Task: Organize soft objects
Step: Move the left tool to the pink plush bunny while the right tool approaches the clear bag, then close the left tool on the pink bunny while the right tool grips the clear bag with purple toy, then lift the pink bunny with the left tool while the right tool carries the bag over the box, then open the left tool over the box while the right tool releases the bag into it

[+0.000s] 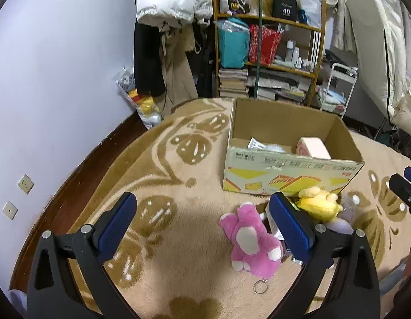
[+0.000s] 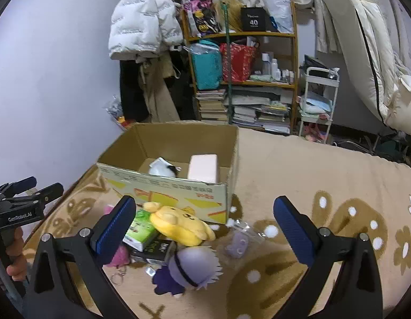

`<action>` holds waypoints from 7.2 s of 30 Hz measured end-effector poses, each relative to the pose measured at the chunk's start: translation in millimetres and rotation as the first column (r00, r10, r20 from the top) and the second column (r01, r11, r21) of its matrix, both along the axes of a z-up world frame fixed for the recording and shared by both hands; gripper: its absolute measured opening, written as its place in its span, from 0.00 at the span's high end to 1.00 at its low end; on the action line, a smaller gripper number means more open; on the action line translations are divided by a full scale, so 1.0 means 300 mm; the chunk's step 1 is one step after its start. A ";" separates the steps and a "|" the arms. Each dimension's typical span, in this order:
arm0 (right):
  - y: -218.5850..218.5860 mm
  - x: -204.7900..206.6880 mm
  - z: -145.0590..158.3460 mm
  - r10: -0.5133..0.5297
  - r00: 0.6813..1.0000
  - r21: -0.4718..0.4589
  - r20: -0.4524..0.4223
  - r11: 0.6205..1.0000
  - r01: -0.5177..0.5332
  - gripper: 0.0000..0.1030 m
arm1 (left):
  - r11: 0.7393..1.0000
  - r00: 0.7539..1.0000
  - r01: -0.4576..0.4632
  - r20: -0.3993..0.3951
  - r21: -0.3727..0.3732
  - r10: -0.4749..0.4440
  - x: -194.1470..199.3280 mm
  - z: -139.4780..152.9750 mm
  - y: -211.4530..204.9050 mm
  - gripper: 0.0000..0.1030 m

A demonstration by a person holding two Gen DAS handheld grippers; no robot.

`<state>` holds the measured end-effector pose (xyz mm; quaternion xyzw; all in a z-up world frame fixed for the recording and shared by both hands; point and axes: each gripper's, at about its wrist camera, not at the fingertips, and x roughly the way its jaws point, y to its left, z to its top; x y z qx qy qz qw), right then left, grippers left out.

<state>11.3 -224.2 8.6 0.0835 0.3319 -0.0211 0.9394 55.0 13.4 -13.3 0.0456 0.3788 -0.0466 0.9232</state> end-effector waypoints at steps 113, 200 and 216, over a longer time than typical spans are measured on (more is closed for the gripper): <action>-0.150 0.239 -0.371 -0.097 0.887 0.098 -0.452 0.983 0.157 0.39 | 0.983 0.919 0.178 -0.348 -0.047 -0.183 0.072 -0.301 -0.209 0.45; -0.017 0.358 -0.101 0.018 0.992 0.051 0.123 0.998 -0.024 0.39 | 0.986 0.966 0.163 0.205 -0.012 -0.157 0.281 -0.031 -0.297 0.33; -0.020 0.322 -0.077 0.022 0.991 0.073 0.131 0.997 -0.032 0.18 | 0.994 0.975 0.108 0.193 0.016 -0.109 0.255 -0.013 -0.254 0.07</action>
